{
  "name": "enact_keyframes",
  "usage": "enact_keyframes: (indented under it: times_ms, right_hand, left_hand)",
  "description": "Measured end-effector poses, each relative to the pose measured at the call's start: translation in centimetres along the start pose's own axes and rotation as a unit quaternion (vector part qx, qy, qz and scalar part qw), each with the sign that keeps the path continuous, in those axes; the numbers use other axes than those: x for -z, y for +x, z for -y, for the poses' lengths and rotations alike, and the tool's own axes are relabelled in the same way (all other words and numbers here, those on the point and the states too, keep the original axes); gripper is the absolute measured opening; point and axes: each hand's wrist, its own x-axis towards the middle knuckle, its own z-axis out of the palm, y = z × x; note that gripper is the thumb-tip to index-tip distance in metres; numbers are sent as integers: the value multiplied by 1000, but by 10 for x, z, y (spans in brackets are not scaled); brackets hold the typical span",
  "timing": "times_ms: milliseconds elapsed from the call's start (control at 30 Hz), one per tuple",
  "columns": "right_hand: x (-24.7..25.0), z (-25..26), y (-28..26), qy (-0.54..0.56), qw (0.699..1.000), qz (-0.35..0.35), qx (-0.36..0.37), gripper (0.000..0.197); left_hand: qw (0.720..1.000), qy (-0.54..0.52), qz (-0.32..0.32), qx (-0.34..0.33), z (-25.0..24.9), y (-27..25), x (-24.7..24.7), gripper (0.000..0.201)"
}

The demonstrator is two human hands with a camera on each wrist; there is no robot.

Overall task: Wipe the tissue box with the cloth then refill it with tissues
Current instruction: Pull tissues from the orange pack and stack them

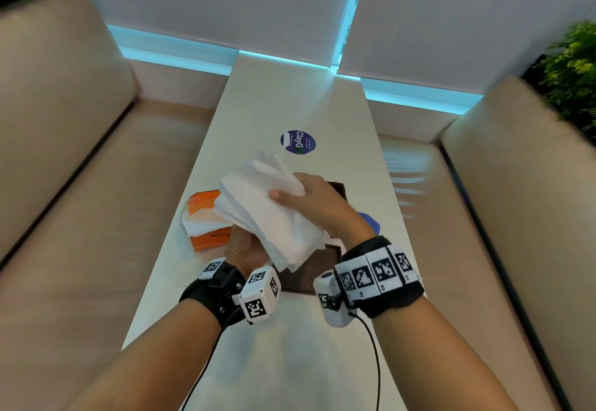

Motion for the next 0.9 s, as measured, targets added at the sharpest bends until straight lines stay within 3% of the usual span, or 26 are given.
enact_keyframes:
  times_ms: [33, 100, 167, 267, 400, 467, 533, 633, 700, 800, 900]
  right_hand:
    - [-1, -3, 2, -30, 999, 13, -7, 38]
    - [-5, -11, 7, -126, 992, 8, -11, 39]
    - [-9, -17, 11, -205, 978, -38, -12, 30]
    - [-12, -26, 14, -191, 977, -96, -3, 30]
    - [-14, -33, 17, -171, 981, -91, 5, 31]
    - [-16, -34, 18, -190, 976, -104, 10, 30]
    - [-21, -34, 18, -223, 969, -104, 21, 31]
    - [-27, -33, 17, -263, 960, -81, 45, 35]
    - [-26, -39, 17, -271, 955, -121, 27, 59]
    - [-21, -44, 13, -79, 985, -143, -48, 96]
    - [-24, -52, 10, 54, 993, -93, -38, 93]
  left_hand:
    - [999, 26, -39, 6, 0, 2, 0, 90]
    - [995, 53, -84, 7, -4, 3, -2, 45]
    - [995, 86, -53, 7, -7, 5, -2, 36]
    - [997, 50, -51, -15, -10, 7, -2, 42]
    - [1000, 7, -13, -9, -10, 8, 2, 91]
    - [999, 19, -4, -27, -10, 6, 5, 96]
    - [998, 47, 8, -32, -9, 4, 3, 93]
    - [997, 62, -42, -30, -8, 8, 2, 73]
    - [997, 36, -66, -25, -9, 8, 0, 47]
    - [994, 6, -104, -41, -15, 6, -2, 44]
    - [990, -14, -130, -59, -13, 7, 1, 87]
